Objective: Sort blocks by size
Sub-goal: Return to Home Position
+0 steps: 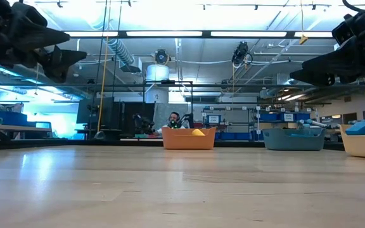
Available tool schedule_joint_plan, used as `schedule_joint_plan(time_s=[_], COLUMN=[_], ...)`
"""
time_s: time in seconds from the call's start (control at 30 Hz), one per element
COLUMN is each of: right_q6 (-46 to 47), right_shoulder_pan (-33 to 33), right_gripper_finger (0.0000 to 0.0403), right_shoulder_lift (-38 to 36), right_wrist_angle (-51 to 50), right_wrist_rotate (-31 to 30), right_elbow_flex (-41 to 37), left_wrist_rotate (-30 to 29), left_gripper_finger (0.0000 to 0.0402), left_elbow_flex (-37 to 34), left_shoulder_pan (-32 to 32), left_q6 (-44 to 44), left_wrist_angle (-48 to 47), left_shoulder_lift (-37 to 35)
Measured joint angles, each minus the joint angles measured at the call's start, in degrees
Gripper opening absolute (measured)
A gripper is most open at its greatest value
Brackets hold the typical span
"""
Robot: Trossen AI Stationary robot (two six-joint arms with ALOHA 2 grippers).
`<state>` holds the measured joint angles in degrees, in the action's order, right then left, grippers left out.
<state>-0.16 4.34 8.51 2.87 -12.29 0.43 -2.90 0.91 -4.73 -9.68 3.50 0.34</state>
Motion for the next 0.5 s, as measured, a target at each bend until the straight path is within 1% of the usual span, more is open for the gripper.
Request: schedule_joint_plan(time_s=[0.17,0.5], right_q6=[0.00,0.00], right_shoulder_pan=[0.00,0.00], right_gripper_finger=[0.0324,0.0322], right_shoulder_lift=[0.00,0.00], right_wrist_angle=[0.00,0.00], right_wrist_rotate=[0.01,0.00], right_elbow_flex=[0.00,0.00], left_wrist_rotate=[-0.09,-0.11], left_gripper_finger=[0.0261,0.0261], left_elbow_flex=[0.00,0.00], left_shoulder_pan=[-2.27,-2.53], left_q6=[0.00,-0.02], left_wrist_angle=[0.00,-0.01], left_shoulder_lift=[0.00,0.00])
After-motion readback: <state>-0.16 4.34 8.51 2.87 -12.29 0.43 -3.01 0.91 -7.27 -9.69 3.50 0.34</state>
